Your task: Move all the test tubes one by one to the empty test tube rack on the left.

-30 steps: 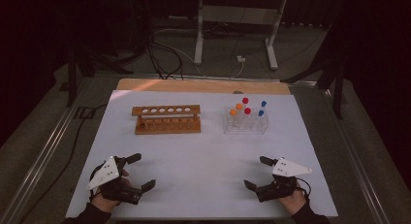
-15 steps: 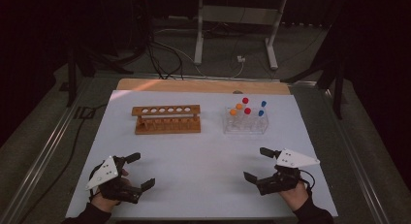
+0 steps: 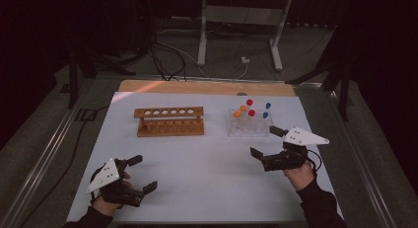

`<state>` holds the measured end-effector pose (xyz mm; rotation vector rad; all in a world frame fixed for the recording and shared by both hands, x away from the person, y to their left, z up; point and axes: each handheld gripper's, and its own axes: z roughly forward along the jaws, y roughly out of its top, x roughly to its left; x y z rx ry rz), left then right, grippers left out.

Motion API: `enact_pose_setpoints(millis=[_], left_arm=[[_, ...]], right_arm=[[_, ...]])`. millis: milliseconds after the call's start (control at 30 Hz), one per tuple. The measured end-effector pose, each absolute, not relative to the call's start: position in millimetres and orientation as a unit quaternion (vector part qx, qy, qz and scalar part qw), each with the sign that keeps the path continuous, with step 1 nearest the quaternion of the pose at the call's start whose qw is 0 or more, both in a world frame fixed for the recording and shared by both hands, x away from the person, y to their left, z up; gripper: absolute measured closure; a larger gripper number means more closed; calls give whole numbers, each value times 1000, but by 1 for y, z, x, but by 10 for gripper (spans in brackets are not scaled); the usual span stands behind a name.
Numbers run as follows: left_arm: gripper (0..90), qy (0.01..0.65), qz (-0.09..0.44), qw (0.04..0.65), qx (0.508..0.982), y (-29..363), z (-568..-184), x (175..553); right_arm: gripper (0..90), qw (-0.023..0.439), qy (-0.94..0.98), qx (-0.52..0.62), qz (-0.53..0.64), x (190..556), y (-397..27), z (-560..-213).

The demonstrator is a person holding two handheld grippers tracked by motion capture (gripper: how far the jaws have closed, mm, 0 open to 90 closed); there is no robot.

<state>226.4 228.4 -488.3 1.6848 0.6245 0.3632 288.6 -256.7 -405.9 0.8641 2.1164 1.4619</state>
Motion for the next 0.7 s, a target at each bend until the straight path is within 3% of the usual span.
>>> enact_pose_setpoints(millis=[633, 700], left_arm=[[6, 271, 156, 611, 728, 229, -488, 226], [6, 270, 157, 610, 728, 228, -488, 226]], right_arm=[[0, 289, 717, 394, 498, 338, -263, -418], [43, 297, 711, 405, 492, 343, -265, -422]])
